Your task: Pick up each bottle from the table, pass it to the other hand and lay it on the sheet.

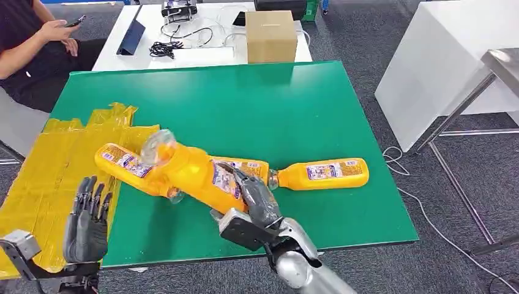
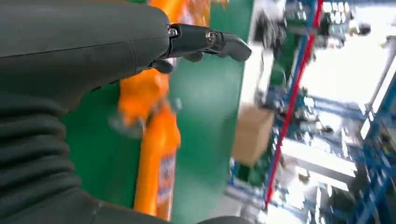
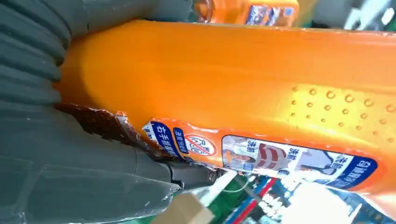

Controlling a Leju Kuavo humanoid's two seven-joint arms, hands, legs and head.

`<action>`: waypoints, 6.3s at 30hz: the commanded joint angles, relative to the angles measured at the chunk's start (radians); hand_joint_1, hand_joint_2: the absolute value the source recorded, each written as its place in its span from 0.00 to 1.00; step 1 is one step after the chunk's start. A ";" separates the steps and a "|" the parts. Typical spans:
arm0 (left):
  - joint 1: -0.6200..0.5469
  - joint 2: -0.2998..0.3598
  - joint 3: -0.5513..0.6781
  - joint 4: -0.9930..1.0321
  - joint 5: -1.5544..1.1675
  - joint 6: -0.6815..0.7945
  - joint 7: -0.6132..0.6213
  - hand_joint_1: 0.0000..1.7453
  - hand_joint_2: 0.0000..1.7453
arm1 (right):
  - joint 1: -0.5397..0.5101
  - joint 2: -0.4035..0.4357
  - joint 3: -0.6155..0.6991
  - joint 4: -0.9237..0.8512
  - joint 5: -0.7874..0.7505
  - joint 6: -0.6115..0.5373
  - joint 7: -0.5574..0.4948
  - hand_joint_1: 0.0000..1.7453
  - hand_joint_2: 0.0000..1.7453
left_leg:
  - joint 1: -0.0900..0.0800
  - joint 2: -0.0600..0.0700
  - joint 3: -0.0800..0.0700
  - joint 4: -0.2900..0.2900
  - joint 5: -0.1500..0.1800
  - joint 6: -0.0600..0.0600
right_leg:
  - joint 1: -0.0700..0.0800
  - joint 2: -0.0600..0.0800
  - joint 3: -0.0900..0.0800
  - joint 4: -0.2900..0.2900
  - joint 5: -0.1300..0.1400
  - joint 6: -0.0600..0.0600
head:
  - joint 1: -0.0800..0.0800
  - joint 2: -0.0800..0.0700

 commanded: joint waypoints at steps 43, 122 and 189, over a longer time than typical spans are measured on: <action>-0.118 -0.005 -0.290 -0.008 0.277 -0.029 0.214 0.00 1.00 | -0.256 0.213 0.303 0.526 0.626 -0.115 0.293 1.00 1.00 | 0.001 0.001 0.005 0.000 -0.001 -0.001 | 0.001 0.001 0.005 0.000 -0.001 0.000 | 0.000 0.000; -0.262 0.162 0.044 0.356 -1.262 0.559 0.065 1.00 1.00 | -0.029 0.034 -0.135 0.040 0.505 -0.058 0.298 0.00 0.00 | 0.001 0.000 0.004 -0.001 0.000 -0.001 | 0.001 0.000 0.004 -0.001 -0.001 0.000 | 0.000 0.000; -0.271 0.092 0.037 0.176 -0.509 0.088 -0.089 0.00 0.00 | -0.401 0.155 -0.133 0.727 0.576 0.087 0.334 0.00 1.00 | 0.001 0.001 0.005 0.000 0.001 -0.001 | 0.001 0.000 0.005 0.000 0.000 0.000 | 0.000 0.000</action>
